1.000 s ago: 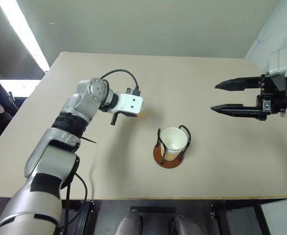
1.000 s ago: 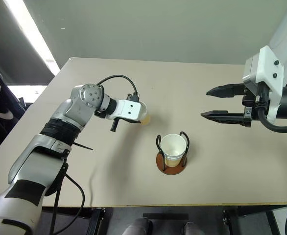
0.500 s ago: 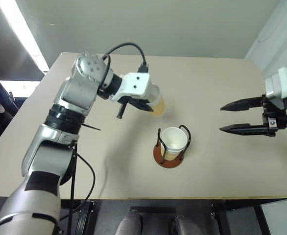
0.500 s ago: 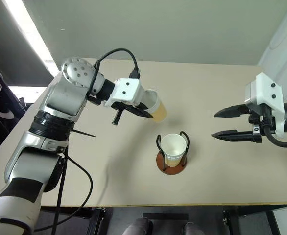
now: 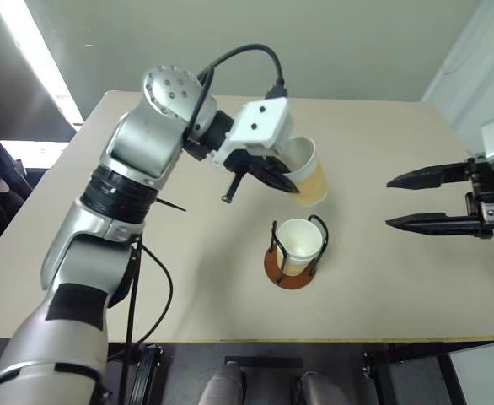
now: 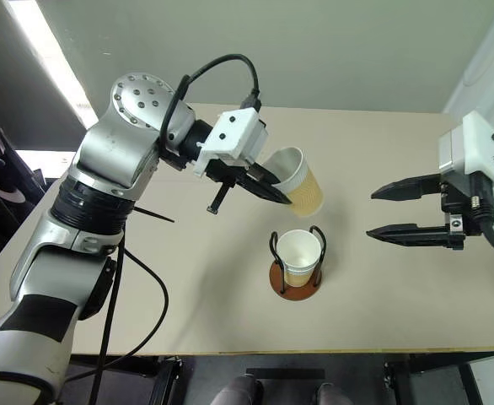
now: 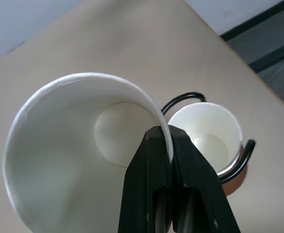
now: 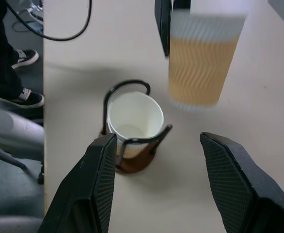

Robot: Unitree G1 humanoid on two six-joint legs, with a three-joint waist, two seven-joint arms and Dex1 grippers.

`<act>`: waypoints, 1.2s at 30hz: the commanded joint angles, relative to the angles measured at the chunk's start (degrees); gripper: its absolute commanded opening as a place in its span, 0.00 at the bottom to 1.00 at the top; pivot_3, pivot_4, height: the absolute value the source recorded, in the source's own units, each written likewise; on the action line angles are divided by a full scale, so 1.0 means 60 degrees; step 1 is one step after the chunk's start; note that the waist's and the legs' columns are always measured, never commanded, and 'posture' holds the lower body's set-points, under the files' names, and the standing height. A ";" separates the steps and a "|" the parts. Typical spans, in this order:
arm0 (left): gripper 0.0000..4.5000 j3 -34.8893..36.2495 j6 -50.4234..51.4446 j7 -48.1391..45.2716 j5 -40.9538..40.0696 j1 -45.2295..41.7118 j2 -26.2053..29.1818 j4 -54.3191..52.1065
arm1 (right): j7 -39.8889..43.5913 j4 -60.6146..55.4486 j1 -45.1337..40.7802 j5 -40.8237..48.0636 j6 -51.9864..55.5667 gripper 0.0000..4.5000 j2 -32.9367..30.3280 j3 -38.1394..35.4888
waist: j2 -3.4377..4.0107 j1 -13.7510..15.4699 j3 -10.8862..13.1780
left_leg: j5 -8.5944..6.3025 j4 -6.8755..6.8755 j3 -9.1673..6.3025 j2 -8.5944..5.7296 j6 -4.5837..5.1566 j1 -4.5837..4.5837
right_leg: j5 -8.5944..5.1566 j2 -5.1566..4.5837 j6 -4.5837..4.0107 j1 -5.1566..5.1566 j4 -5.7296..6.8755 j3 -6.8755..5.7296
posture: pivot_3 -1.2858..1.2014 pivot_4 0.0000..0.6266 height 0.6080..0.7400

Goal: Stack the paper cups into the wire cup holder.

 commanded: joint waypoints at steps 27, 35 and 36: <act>0.01 -0.2221 -0.0520 -0.0323 -0.1473 -0.0255 0.0881 -0.0602 | -0.1447 -0.0260 -0.0802 0.1900 0.0925 0.61 -0.0710 -0.1191 | 0.0000 0.0005 0.0001 | -0.0002 -0.0003 -0.0002 -0.0001 0.0002 -0.0002 | -0.0006 -0.0003 0.0010 -0.0001 -0.0002 0.0003 | 0.52 0.24 1.00; 0.01 -0.2726 -0.0818 -0.0323 -0.1363 -0.0226 0.1044 -0.0639 | -0.1438 -0.0242 -0.0635 0.1775 0.0899 0.61 -0.0736 -0.1257 | 0.0000 0.0006 0.0000 | -0.0002 -0.0003 -0.0002 -0.0001 0.0003 -0.0002 | -0.0006 -0.0003 0.0010 -0.0001 -0.0002 0.0003 | 0.52 0.24 1.00; 0.01 -0.2750 -0.0835 -0.0323 -0.1340 -0.0228 0.1019 -0.0623 | -0.1429 -0.0238 -0.0601 0.1741 0.0889 0.61 -0.0743 -0.1269 | 0.0000 0.0007 0.0000 | -0.0002 -0.0002 -0.0002 -0.0002 0.0003 -0.0003 | -0.0006 -0.0003 0.0010 -0.0001 -0.0002 0.0003 | 0.52 0.24 1.00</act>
